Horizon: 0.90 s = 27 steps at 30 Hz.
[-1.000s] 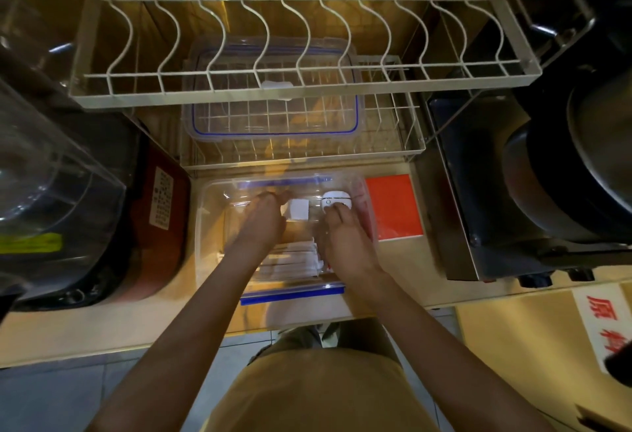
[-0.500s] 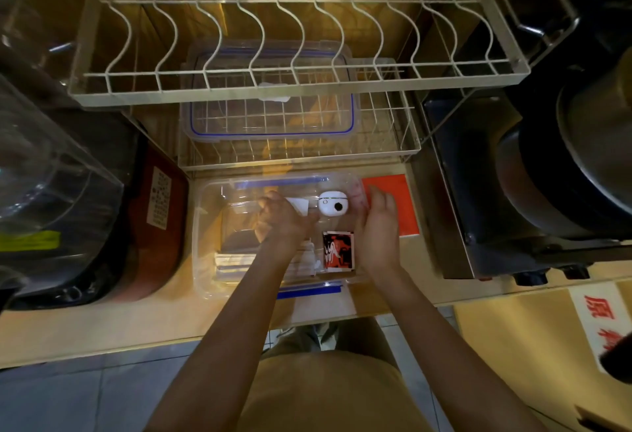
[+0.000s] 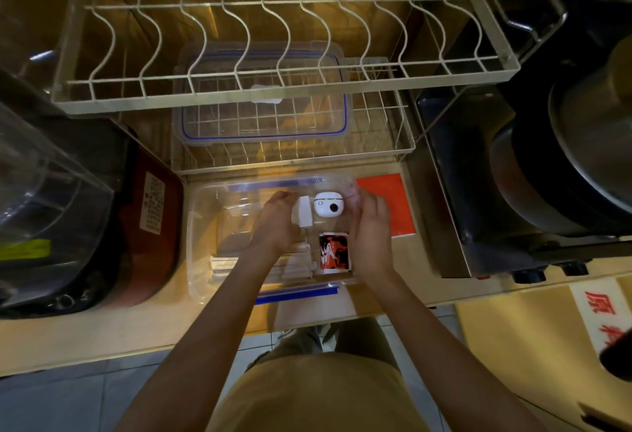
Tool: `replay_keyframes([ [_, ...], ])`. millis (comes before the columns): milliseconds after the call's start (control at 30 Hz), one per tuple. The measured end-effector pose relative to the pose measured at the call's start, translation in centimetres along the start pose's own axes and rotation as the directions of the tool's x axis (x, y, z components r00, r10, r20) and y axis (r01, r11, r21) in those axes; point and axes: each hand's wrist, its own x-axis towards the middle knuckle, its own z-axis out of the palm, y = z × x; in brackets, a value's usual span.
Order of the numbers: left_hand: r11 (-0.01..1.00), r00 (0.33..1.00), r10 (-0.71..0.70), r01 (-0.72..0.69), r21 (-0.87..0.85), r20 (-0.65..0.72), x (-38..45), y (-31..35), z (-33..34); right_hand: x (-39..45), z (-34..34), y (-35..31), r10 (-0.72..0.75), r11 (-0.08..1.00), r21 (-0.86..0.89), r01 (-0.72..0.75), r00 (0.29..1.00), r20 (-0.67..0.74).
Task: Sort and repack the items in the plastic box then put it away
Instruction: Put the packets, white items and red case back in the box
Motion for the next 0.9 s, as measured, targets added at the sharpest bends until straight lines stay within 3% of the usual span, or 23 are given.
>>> replay_keyframes([
  [300,0.992,0.994,-0.061,0.050,-0.113,-0.096,-0.6,0.2,1.7,0.0,0.0,0.1,-0.035,0.999,0.012,0.035,0.998,-0.043],
  [567,0.996,0.995,-0.057,0.052,-0.071,-0.076,-1.0,0.9,0.6,-0.1,-0.6,0.1,-0.064,0.997,0.032,0.065,0.997,-0.042],
  [700,0.999,0.995,-0.005,0.000,-0.042,-0.102,-0.3,2.6,-1.6,-0.3,-2.6,0.3,0.103,0.965,0.241,-0.102,0.995,0.008],
  [800,0.991,0.992,0.122,-0.123,-0.057,-0.020,0.7,5.1,-3.6,-1.0,-4.0,0.9,0.352,0.799,0.527,-0.290,0.936,-0.017],
  [900,0.972,0.976,0.205,-0.195,-0.135,0.069,1.7,8.9,-5.1,-1.1,-5.0,1.3,0.635,0.372,0.824,-0.427,0.765,0.110],
])
